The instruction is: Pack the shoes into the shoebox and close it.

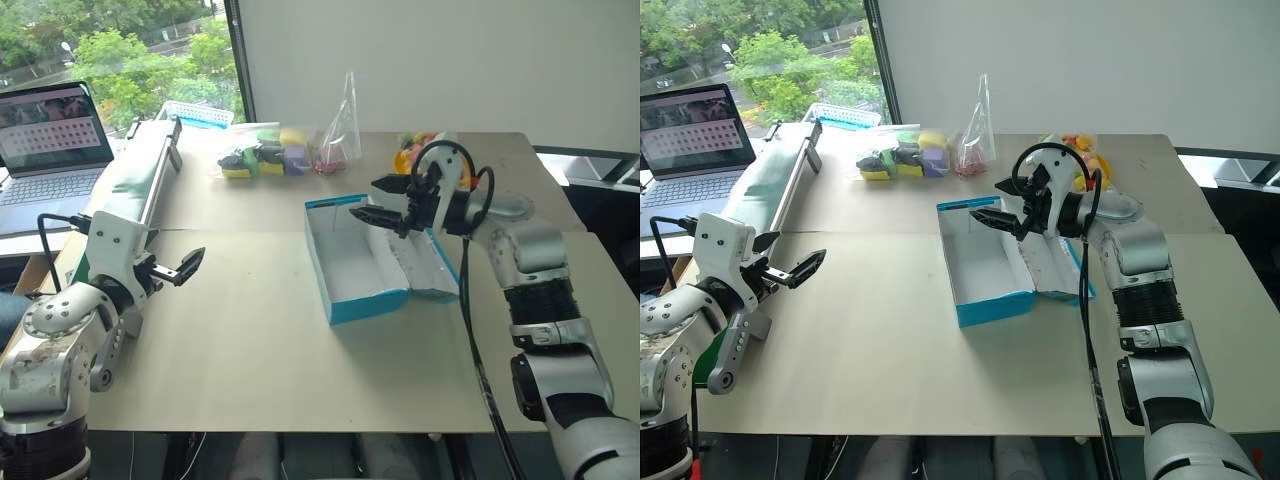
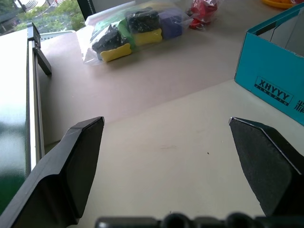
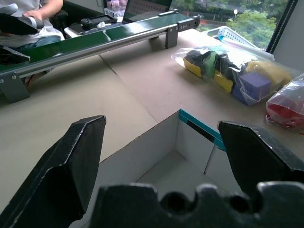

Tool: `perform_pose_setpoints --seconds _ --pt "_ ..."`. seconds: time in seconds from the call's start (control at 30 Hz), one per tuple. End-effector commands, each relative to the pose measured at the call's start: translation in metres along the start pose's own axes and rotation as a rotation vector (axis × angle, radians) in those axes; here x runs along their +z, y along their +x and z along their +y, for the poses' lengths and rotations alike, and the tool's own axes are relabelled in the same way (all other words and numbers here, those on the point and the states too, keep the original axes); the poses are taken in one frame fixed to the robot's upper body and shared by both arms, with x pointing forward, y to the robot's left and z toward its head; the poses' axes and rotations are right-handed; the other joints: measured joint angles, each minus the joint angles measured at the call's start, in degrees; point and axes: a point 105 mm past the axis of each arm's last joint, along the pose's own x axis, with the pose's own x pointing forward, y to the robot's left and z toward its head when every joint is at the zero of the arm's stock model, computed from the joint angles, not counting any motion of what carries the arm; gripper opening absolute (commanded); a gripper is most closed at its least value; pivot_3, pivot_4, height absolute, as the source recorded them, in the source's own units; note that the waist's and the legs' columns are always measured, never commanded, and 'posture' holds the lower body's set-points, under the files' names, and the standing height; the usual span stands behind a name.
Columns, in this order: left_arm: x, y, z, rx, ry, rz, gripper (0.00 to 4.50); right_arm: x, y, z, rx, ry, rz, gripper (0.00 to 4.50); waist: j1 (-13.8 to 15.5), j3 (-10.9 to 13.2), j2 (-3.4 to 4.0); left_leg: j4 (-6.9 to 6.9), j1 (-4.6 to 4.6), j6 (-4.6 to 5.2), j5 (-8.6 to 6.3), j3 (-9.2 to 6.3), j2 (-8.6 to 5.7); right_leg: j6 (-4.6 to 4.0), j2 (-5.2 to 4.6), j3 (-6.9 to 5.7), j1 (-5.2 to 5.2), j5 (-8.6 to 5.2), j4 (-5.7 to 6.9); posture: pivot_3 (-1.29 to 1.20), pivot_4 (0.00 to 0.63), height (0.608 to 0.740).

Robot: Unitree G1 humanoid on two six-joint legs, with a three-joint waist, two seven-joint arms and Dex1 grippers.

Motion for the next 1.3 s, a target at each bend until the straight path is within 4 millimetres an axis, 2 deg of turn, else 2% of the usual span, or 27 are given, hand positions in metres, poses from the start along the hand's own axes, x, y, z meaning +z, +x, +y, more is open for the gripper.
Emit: perform_pose_setpoints --seconds 0.03,0.27,0.77,1.3 --pt "0.009 0.001 0.006 0.044 0.025 -0.044 4.5 0.012 -0.005 -0.005 -0.029 -0.036 -0.032 4.47 0.0 0.0 0.0 0.0 0.0 0.0 0.0 0.0 0.0 0.0 0.0 0.0 0.0 0.0 0.0 0.0 0.15 0.74" --pt "0.008 0.008 0.028 0.243 -0.038 -0.014 4.5 0.016 0.001 -0.011 -0.085 -0.028 -0.037 4.47 0.0 0.0 -0.01 0.0 -0.02 0.0 0.0 -0.01 -0.01 0.0 0.0 0.0 0.0 0.0 -0.01 0.0 0.15 0.74" --pt "0.03 0.023 0.022 0.287 -0.065 -0.057 4.5 0.013 0.009 -0.003 -0.057 -0.039 -0.029 4.47 0.03 0.0 -0.01 -0.02 -0.14 0.0 0.0 -0.03 -0.02 0.0 0.0 -0.02 -0.1 0.0 -0.02 0.0 0.15 0.74" --pt "0.037 0.032 0.018 0.255 -0.038 -0.069 4.5 0.011 0.007 -0.004 -0.084 -0.031 -0.023 4.47 0.07 0.01 -0.02 -0.02 -0.16 0.0 0.0 -0.03 -0.02 0.0 0.0 -0.02 -0.11 0.0 -0.03 0.0 0.15 0.74"
